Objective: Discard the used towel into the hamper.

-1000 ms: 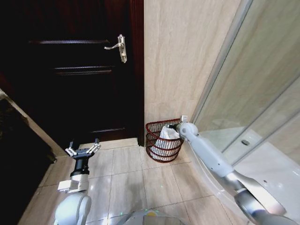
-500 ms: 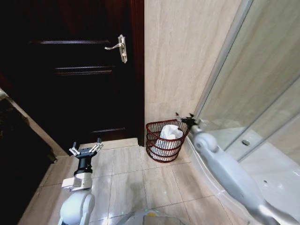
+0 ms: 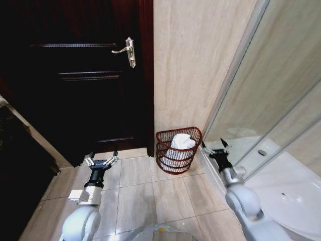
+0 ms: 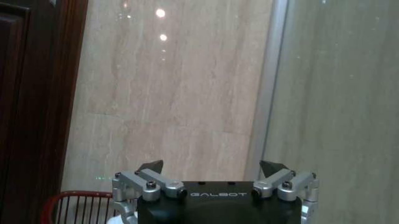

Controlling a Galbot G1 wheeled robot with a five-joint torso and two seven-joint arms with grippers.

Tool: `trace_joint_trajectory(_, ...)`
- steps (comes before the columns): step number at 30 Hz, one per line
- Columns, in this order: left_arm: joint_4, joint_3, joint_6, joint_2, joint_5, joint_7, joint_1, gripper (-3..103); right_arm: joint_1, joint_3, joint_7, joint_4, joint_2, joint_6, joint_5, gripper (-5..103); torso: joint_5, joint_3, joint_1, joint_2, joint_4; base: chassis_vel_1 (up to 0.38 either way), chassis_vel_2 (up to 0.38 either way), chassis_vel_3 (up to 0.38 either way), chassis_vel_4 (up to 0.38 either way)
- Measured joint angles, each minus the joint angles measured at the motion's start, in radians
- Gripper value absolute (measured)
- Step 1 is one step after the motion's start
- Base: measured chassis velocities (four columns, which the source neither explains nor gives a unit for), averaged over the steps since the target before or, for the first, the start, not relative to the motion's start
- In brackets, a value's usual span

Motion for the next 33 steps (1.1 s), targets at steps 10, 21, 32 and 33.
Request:
trace_joint_trajectory(10, -0.035, 0.007, 0.065, 0.011, -0.013, -0.005, -0.005, 100, -0.124, -0.008, 0.037, 0.216, 0.200, -0.021, -0.114, 100, -0.0001, 0.005, 0.002, 0.007, 0.0001, 0.000, 0.000, 0.000, 0.000)
trace_joint_trajectory(21, -0.045, 0.018, 0.061, -0.004, -0.008, -0.006, -0.009, 100, -0.146, -0.008, 0.058, 0.253, 0.195, -0.041, -0.127, 100, 0.0003, 0.035, 0.016, 0.051, 0.0001, 0.000, 0.000, 0.000, 0.000)
trace_joint_trajectory(32, -0.016, 0.003, -0.021, -0.011, 0.010, -0.013, 0.003, 100, -0.145, -0.013, 0.078, 0.252, 0.176, -0.060, -0.107, 100, 0.0002, 0.064, 0.030, 0.093, 0.0000, 0.000, 0.000, 0.000, 0.000)
trace_joint_trajectory(33, -0.014, 0.002, -0.027, -0.012, 0.012, -0.013, 0.004, 100, -0.145, -0.014, 0.086, 0.252, 0.175, -0.074, -0.104, 100, 0.0003, 0.065, 0.030, 0.095, 0.0000, 0.000, 0.000, 0.000, 0.000)
